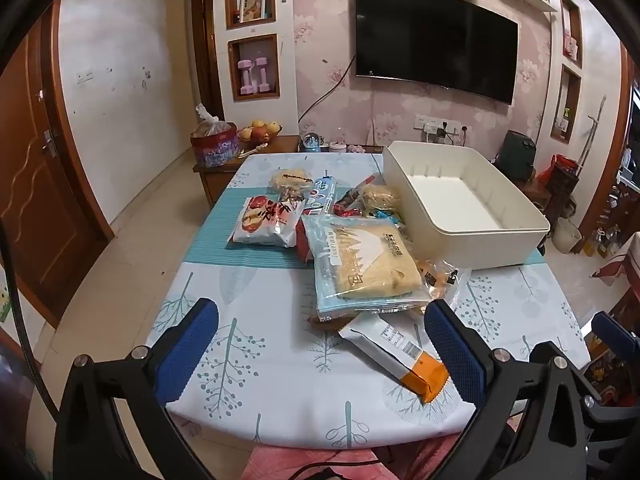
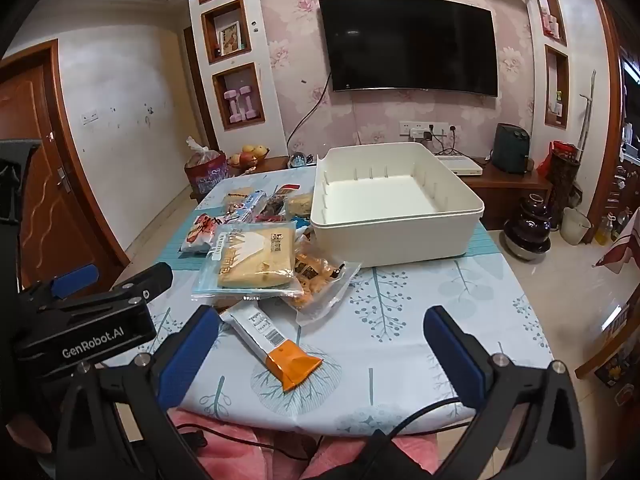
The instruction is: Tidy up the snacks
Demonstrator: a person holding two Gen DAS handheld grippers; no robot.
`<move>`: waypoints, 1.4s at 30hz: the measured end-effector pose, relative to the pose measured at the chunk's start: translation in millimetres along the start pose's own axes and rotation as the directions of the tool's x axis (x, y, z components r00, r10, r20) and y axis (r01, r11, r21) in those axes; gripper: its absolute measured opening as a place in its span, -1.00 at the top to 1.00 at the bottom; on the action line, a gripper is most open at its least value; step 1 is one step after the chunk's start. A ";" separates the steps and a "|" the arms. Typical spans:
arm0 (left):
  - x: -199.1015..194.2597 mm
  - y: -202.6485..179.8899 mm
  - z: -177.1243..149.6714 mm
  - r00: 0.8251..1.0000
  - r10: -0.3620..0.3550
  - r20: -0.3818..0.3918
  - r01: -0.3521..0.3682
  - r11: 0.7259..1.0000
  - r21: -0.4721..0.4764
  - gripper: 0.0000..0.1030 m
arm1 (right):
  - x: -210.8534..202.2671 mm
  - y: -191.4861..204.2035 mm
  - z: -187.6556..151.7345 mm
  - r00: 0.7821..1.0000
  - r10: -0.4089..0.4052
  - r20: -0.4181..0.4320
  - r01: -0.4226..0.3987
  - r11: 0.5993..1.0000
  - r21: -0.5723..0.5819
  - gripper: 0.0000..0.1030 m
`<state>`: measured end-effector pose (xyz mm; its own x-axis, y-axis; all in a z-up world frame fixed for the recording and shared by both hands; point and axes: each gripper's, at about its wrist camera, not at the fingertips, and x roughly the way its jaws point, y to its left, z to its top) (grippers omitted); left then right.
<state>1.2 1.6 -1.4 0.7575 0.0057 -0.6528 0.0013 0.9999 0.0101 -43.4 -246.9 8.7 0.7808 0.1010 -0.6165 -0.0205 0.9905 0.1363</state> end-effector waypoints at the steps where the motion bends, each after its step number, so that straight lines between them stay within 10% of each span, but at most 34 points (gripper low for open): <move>1: 0.6 0.9 -0.1 1.000 -0.005 0.001 0.005 1.000 -0.004 -0.99 | 0.0 0.1 -0.1 1.000 -0.002 0.002 0.002 1.000 -0.002 -1.00; 42: -17.9 -10.5 0.7 0.999 -0.032 0.026 0.032 0.999 0.012 -0.99 | -19.9 -1.4 -2.9 1.000 0.013 0.027 -0.014 1.000 0.008 -1.00</move>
<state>-12.0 -9.0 10.7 0.7741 -0.0264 -0.6326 0.0329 0.9995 -0.0015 -60.7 -250.0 18.5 0.7971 0.1117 -0.5935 -0.0264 0.9882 0.1507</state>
